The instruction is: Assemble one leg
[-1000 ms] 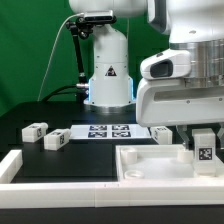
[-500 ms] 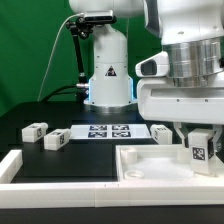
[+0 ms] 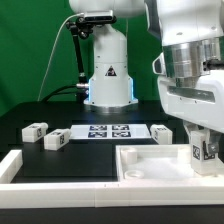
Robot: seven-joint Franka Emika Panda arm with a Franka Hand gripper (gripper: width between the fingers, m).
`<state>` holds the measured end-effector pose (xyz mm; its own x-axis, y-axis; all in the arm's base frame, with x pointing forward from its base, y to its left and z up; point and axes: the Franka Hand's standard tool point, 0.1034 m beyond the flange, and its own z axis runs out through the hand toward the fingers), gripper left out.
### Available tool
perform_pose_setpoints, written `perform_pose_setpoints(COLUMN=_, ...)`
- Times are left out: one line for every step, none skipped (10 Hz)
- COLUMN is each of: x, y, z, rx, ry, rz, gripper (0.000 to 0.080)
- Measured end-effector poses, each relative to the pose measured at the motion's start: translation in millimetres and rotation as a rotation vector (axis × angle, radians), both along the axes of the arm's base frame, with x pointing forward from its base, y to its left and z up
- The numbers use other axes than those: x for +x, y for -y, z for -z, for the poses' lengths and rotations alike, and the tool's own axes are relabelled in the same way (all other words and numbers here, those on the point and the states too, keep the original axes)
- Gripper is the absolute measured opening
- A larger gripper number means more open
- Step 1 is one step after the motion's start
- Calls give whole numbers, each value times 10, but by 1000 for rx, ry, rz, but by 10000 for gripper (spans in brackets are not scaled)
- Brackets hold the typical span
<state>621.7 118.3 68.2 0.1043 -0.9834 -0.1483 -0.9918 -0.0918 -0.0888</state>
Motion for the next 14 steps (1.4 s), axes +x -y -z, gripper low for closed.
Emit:
perform_pose_setpoints(x=0, y=-5, z=0, rx=12, ry=-10, rz=70, gripper=290)
perform_pose_setpoints(x=2, y=-7, z=-2, rx=29, ry=-22, rz=148, gripper=290)
perform_pose_setpoints(x=3, y=-9, z=-3, rx=42, ry=-32, rz=211, gripper=290)
perform_pose_setpoints(x=3, y=-13, z=-2, rx=45, ry=-37, rz=236, gripper=290)
perform_pose_setpoints(x=3, y=-14, z=-2, rx=45, ry=-36, rz=233, gripper=294)
perform_pose_setpoints(x=2, y=-16, z=-1, rx=42, ry=-31, rz=200, gripper=294)
perform_pose_setpoints(x=-1, y=-15, z=5, rx=38, ry=-24, rz=152, gripper=515)
perform_pose_setpoints(x=-7, y=-17, z=29, rx=35, ry=-24, rz=108, gripper=515)
perform_pose_setpoints(x=-5, y=-12, z=27, rx=30, ry=-18, rz=12, gripper=627)
perform_pose_setpoints(x=-6, y=-38, z=0, rx=20, ry=-20, rz=-179, gripper=645)
perform_pose_setpoints(x=11, y=-59, z=-15, rx=9, ry=-12, rz=-312, gripper=645)
perform_pose_setpoints(x=14, y=-74, z=-27, rx=-15, ry=-12, rz=-469, gripper=648)
perform_pose_setpoints(x=33, y=-89, z=-50, rx=-40, ry=-10, rz=-626, gripper=649)
perform_pose_setpoints(x=51, y=-85, z=-56, rx=-67, ry=6, rz=-774, gripper=649)
